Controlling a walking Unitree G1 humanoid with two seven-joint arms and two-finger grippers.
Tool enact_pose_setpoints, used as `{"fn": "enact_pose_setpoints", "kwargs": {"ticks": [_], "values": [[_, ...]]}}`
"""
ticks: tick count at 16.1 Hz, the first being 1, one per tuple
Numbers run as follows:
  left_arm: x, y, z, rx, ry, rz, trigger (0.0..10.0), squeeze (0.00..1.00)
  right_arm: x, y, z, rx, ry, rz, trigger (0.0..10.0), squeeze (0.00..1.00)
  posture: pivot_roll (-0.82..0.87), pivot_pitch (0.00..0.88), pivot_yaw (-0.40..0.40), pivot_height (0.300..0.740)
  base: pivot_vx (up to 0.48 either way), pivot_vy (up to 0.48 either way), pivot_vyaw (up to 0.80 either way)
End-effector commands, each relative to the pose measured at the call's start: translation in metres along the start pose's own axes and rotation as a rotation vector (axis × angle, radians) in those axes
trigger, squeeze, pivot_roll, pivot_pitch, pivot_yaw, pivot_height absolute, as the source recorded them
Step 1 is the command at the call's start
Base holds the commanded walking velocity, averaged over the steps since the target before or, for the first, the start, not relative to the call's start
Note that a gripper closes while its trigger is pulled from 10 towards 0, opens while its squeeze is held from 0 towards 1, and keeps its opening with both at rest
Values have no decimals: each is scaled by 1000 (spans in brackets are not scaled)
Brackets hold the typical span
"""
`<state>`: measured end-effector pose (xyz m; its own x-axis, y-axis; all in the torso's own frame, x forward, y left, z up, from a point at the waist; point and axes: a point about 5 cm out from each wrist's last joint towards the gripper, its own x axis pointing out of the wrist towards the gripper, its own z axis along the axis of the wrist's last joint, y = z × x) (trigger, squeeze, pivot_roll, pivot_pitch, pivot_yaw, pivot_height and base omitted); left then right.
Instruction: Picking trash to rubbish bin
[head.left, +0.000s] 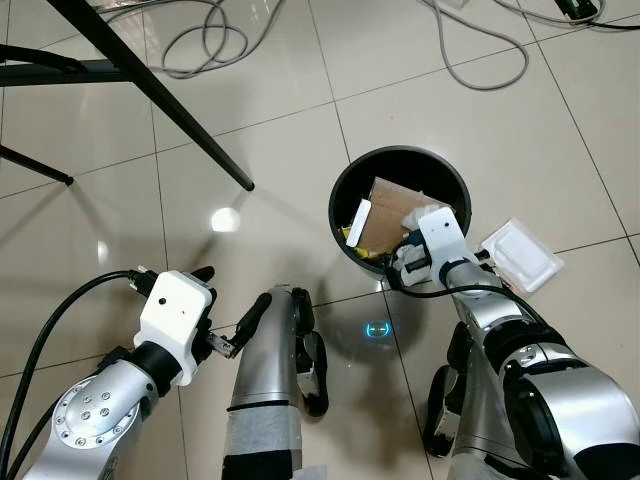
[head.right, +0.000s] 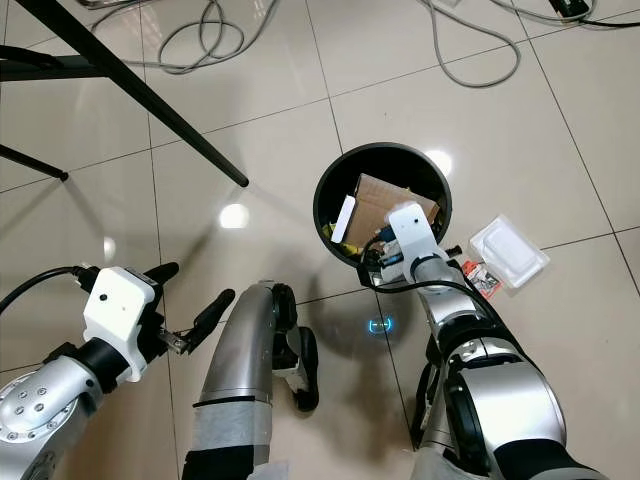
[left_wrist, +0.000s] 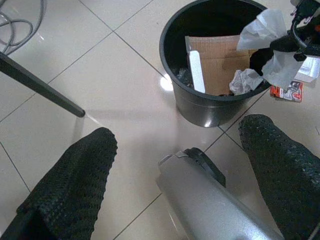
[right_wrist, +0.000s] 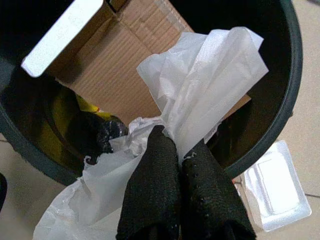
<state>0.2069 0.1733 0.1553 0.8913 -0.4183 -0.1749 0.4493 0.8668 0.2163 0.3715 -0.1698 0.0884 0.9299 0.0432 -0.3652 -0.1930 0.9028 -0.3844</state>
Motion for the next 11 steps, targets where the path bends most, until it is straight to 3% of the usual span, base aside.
{"fn": "enact_pose_setpoints", "kwargs": {"ticks": [1, 11], "values": [[-6, 1, -4, -9, 34, 7, 10000, 0, -3, 13, -18, 18, 66, 43, 10000, 0, 302, 543, 209, 569, 0, 0, 0], [-10, 2, -3, -7, 54, 7, 10000, 0, -5, 7, -30, 98, 115, 14, 10000, 0, 326, 558, 219, 569, 0, 0, 0]]}}
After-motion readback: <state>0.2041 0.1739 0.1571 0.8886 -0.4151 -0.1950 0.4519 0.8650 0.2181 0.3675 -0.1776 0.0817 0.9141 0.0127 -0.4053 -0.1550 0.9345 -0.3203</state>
